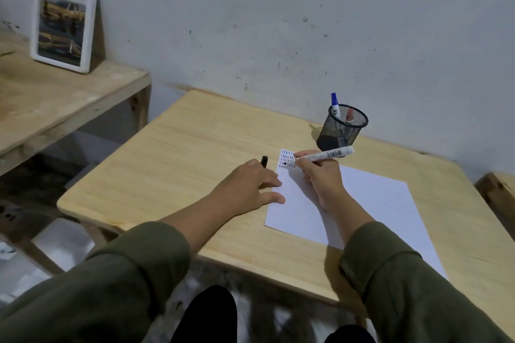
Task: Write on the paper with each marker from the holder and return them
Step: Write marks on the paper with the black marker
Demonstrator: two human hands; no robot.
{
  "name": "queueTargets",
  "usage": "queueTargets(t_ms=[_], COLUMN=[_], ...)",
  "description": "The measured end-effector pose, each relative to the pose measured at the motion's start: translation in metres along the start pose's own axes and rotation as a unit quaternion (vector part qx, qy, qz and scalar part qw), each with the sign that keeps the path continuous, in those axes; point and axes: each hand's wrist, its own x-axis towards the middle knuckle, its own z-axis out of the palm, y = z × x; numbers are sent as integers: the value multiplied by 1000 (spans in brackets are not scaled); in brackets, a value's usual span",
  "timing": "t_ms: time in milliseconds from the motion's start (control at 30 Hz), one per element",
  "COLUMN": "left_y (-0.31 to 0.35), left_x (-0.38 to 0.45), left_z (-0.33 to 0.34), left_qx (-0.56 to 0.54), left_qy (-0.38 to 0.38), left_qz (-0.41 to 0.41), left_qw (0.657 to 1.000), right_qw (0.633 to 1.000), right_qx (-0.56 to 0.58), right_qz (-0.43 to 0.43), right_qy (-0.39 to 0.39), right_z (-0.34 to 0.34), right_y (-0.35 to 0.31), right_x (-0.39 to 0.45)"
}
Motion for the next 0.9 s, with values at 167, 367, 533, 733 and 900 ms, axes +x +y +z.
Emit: queueTargets(t_ms=[167, 367, 533, 733, 900], left_y=[-1, -2, -3, -5, -5], left_x=[1, 1, 2, 3, 3], left_z=[1, 1, 2, 3, 3], left_qx=[-11, -14, -13, -11, -12], left_qy=[-4, -7, -11, -11, -10], left_qz=[-9, -11, -15, -14, -11], left_qw=[1000, 1000, 1000, 1000, 1000], right_qw=[1000, 1000, 999, 999, 999], right_qx=[9, -29, -39, -43, -47], right_qz=[1, -5, -8, -11, -10], right_qy=[-5, 4, 8, 14, 11], right_z=[-1, 2, 2, 4, 3], right_y=[4, 7, 7, 7, 7], right_x=[3, 3, 2, 1, 1])
